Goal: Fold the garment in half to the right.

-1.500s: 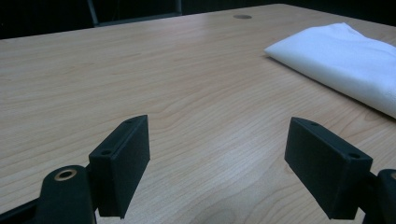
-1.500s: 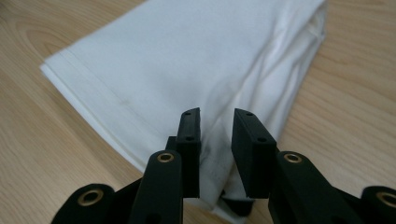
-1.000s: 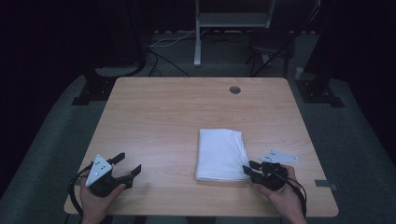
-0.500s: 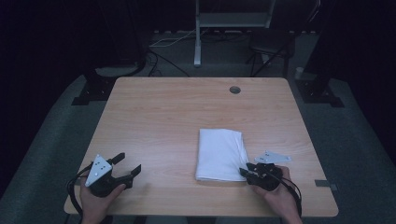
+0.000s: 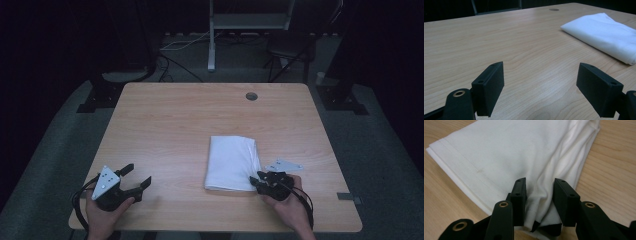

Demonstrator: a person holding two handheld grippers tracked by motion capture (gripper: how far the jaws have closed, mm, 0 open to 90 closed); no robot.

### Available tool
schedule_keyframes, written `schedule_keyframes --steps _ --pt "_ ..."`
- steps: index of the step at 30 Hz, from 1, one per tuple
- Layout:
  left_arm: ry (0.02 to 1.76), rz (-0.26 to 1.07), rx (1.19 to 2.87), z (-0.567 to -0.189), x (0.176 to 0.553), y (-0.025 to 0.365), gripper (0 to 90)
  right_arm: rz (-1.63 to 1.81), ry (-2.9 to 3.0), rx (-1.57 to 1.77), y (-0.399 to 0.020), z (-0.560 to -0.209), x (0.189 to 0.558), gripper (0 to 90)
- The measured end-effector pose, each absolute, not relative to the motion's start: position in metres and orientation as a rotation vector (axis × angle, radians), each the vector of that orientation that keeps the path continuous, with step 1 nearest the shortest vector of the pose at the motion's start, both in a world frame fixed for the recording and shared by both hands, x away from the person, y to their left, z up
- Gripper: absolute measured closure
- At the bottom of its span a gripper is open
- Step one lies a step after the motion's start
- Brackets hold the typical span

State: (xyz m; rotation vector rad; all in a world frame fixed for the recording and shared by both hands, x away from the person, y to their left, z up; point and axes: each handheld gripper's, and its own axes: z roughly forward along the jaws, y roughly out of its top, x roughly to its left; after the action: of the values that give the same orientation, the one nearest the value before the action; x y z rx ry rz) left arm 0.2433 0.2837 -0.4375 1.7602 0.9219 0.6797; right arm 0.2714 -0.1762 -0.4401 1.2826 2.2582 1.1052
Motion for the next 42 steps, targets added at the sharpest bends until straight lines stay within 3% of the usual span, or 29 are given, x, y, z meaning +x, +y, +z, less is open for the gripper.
schedule_keyframes --steps 42 --pt "0.918 0.674 1.753 -0.437 0.243 0.285 22.0 1.111 2.315 1.252 -0.108 -0.437 0.342 59.3"
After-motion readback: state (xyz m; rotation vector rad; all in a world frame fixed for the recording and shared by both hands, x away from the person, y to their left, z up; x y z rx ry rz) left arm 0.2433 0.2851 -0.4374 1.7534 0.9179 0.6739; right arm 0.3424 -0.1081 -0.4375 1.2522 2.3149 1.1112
